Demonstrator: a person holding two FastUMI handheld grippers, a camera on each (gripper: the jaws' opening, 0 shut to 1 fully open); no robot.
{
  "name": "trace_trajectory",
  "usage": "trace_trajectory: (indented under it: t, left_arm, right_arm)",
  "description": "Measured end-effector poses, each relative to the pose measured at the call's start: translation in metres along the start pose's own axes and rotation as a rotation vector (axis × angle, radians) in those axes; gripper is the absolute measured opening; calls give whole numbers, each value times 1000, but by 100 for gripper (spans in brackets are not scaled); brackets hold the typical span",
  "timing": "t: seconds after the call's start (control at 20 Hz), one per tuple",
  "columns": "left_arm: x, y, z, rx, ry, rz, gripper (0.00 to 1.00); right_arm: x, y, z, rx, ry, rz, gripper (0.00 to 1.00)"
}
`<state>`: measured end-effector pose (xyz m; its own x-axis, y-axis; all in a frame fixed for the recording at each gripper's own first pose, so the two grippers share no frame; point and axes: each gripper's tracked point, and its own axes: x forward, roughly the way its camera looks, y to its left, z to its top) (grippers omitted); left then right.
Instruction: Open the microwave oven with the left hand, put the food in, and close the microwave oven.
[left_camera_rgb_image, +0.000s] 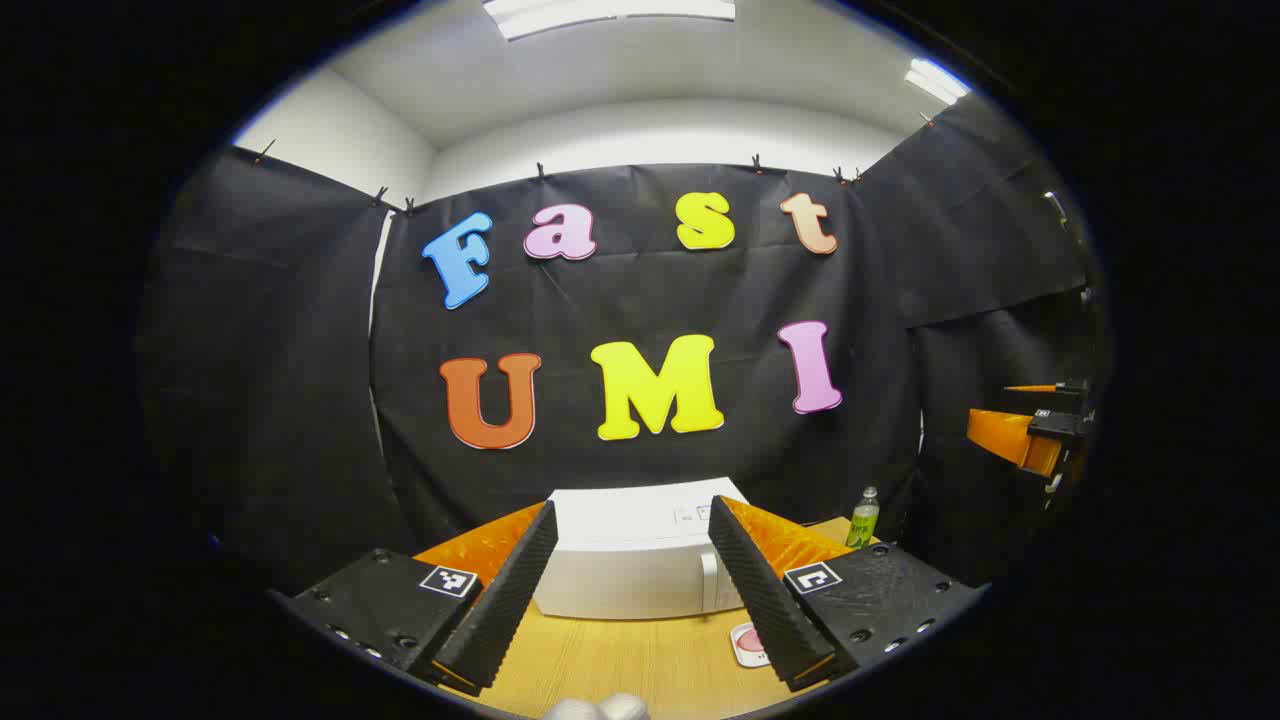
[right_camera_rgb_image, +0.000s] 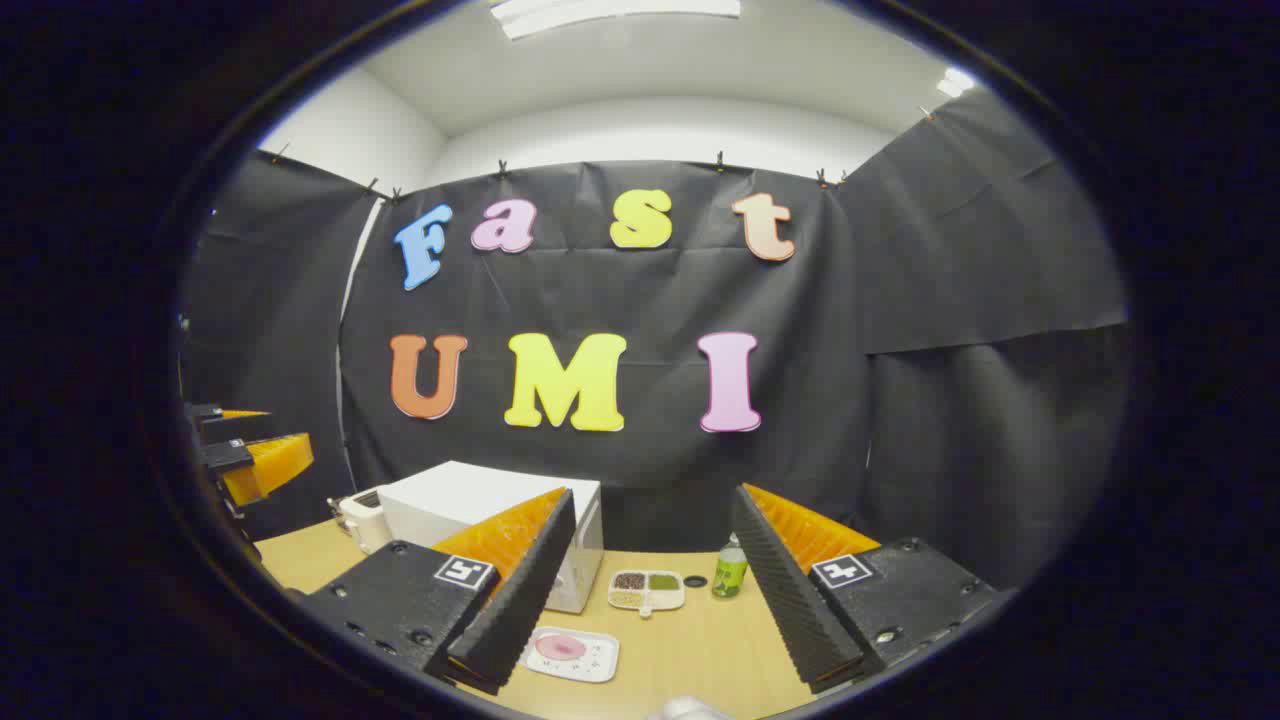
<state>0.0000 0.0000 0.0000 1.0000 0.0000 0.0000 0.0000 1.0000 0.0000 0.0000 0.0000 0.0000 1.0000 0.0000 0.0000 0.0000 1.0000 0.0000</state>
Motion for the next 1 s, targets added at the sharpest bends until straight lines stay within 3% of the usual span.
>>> trace_trajectory:
  t: [0.05, 0.1, 0.15, 0.2, 0.4, 0.45, 0.5, 0.55, 0.9, 0.95, 1.0]
  left_arm:
    - [-1, 0, 4, -4, -1, 18, 95]
    - [0, -5, 8, -14, -6, 21, 95]
    - [0, -10, 11, -19, -11, 22, 96]
    - [0, -11, 14, -10, -13, 29, 96]
    - [6, -12, 14, 10, -11, 18, 95]
    - [8, -10, 12, 8, -2, 17, 96]
    - [10, -10, 8, 5, 11, 6, 96]
    - [11, -8, 8, 9, 13, 2, 95]
    - [27, 6, -4, 13, 18, 18, 96]
    - [29, 4, -10, 17, 19, 18, 96]
    - [32, 1, -17, 16, 13, 13, 96]
  right_arm:
    - [3, -5, -2, -5, 10, 13, 92]
    - [5, -13, -5, -13, 22, 14, 100]
    - [7, -20, -2, -9, 15, 13, 100]
    - [8, -24, -1, -2, 20, 9, 92]
    - [12, -31, 1, 20, 28, -13, 92]
    - [12, -30, 3, 21, 23, -19, 100]
    - [13, -28, 5, 20, 18, -22, 100]
    - [13, -27, 6, 17, 13, -25, 92]
    - [22, -25, -7, 22, 40, -42, 92]
    - [24, -25, -8, 24, 41, -46, 100]
    - [25, -24, -8, 25, 41, -47, 92]
